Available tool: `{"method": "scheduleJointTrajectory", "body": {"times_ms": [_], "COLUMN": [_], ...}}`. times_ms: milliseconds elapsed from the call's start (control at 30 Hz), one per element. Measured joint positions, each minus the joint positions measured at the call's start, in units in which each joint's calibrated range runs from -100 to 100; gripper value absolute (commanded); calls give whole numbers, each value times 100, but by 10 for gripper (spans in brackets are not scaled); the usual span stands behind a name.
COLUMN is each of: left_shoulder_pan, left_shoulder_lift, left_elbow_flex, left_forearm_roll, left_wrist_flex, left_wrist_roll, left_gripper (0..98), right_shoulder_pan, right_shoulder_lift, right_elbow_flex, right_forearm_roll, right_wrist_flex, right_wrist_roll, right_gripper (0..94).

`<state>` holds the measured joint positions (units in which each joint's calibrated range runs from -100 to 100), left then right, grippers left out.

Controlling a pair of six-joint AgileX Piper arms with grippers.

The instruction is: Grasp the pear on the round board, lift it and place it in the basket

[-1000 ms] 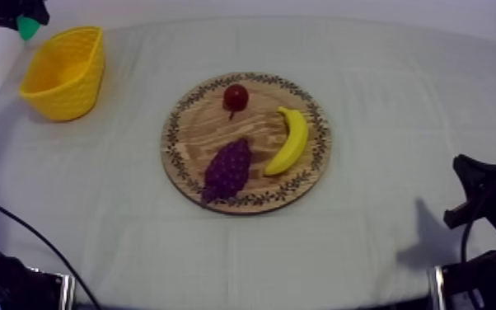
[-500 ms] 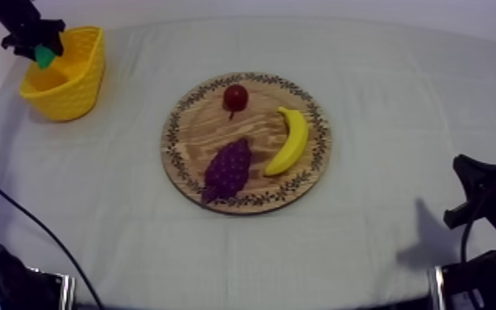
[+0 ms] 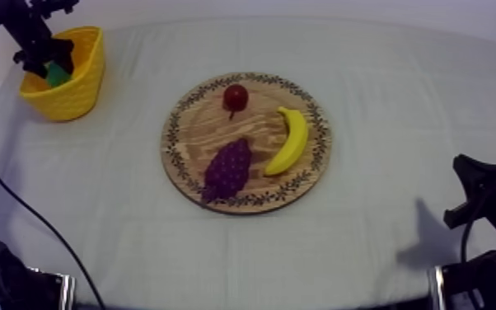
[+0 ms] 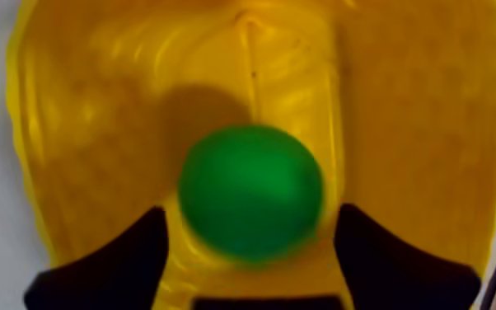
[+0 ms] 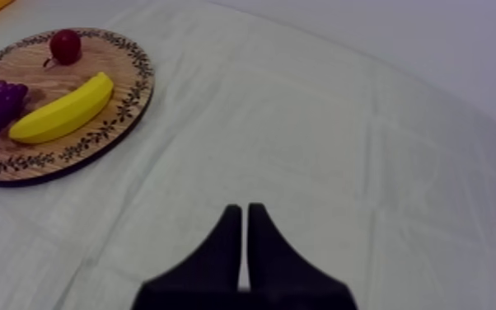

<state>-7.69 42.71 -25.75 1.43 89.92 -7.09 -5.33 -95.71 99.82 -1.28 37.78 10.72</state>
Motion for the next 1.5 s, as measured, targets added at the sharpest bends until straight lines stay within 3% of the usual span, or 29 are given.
{"method": "scheduleJointTrajectory", "body": {"times_ms": [300,767,1000,1267,1500], "left_shoulder_pan": [8,206,280,369,412], "left_shoulder_lift": [-113,-1445,-2348,-3465,-4524], "left_elbow_flex": [144,844,1378,2270,3187], "left_forearm_roll": [-20,-143,-104,-73,-30], "left_wrist_flex": [-46,-140,-203,-650,-1183], "left_wrist_roll": [20,-5,18,16,-95], "left_gripper": [944,629,515,347,280], "right_shoulder_pan": [0,0,0,0,0], "right_shoulder_lift": [0,0,0,0,0], "right_elbow_flex": [0,0,0,0,0], "right_forearm_roll": [0,0,0,0,0], "right_wrist_flex": [0,0,0,0,0], "right_wrist_roll": [0,-2,-2,-2,-2], "right_gripper": [4,4,4,4,4]}}
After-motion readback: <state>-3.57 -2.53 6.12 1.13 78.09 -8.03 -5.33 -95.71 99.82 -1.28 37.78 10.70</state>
